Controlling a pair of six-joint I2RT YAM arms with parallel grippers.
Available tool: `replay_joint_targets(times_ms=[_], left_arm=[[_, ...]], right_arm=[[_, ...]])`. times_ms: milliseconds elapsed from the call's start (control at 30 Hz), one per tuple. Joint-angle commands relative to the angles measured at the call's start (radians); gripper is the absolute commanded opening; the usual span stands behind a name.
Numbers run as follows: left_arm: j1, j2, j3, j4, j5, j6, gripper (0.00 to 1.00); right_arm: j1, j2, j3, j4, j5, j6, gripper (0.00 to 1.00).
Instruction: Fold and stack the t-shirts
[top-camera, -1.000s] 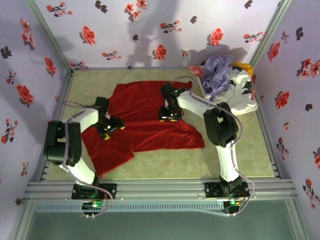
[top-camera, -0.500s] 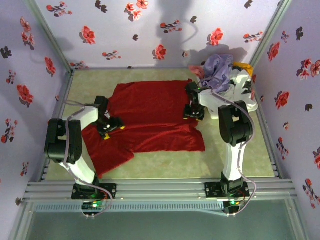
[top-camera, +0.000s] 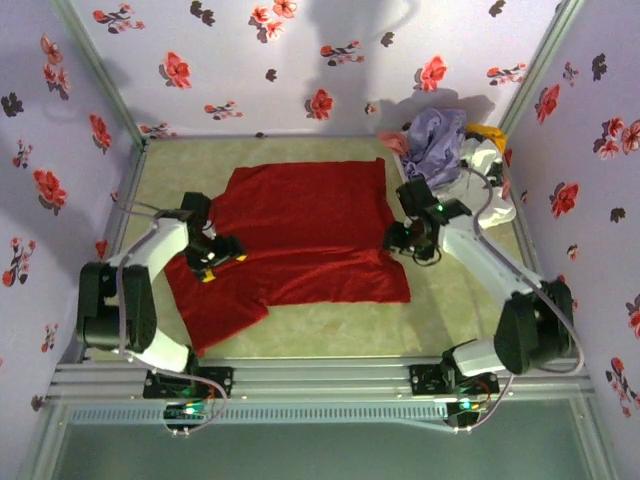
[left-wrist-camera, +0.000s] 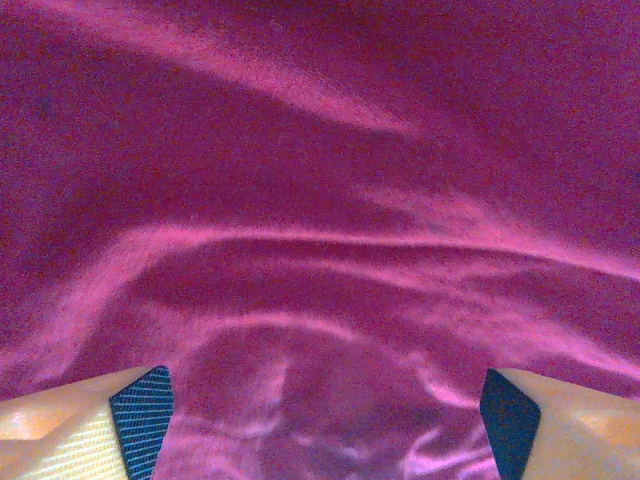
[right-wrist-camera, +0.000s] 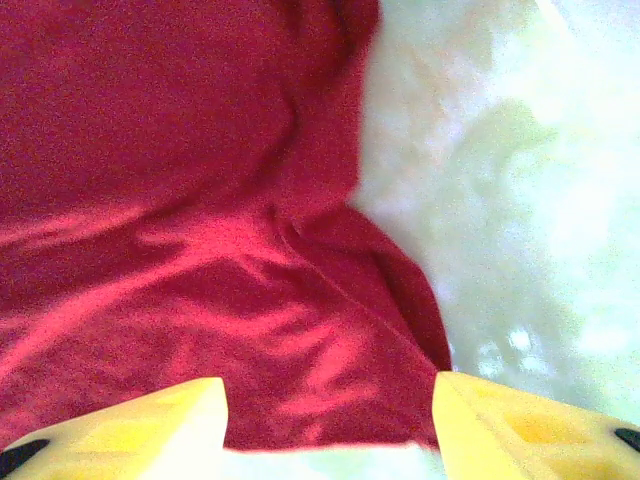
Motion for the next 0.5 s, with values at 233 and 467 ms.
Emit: replay_joint_targets(times_ms=[233,467], left_arm=[[0.104,-0.153,-0.069,-0.220,-0.007,0.057,0.84],[0.145,-0.206,-0.081,-0.280,-0.007,0.064,0.84]], right_arm=[[0.006,-0.089,-0.296,0.028,-0.061,0.176,0.50],[0.005,-0.071,-0.359,0.125,-0.071,0.176,0.43]])
